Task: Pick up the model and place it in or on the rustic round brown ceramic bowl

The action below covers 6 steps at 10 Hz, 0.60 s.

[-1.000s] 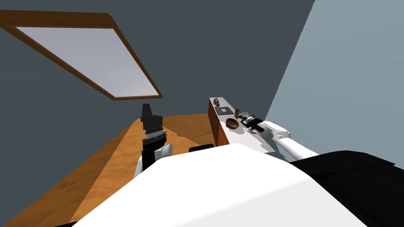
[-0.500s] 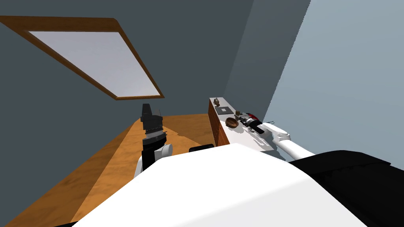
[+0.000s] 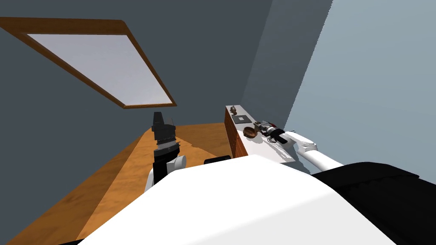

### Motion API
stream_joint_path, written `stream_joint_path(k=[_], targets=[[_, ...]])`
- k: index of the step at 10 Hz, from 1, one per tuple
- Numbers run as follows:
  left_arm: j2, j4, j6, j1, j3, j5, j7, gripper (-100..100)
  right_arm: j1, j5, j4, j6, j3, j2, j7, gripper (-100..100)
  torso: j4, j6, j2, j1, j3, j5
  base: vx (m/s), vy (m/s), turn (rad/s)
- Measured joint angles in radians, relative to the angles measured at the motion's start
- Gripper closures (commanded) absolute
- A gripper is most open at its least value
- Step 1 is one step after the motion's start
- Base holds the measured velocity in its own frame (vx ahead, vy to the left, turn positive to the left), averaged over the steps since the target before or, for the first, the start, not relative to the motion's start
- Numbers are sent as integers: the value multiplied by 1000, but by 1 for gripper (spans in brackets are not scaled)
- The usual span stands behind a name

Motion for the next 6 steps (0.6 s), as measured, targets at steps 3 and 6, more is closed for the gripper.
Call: stream_joint_path(k=[3, 6], targets=[[0, 0, 0, 0, 0, 0, 0, 0, 18, -21, -20, 7, -4, -54, -33, -100, 0, 0, -1, 1, 0, 0, 24, 21, -29], [0, 0, 0, 0, 0, 0, 0, 0, 39, -42, -46, 15, -10, -108, -66, -100, 0, 0, -1, 0, 0, 0, 22, 18, -29]])
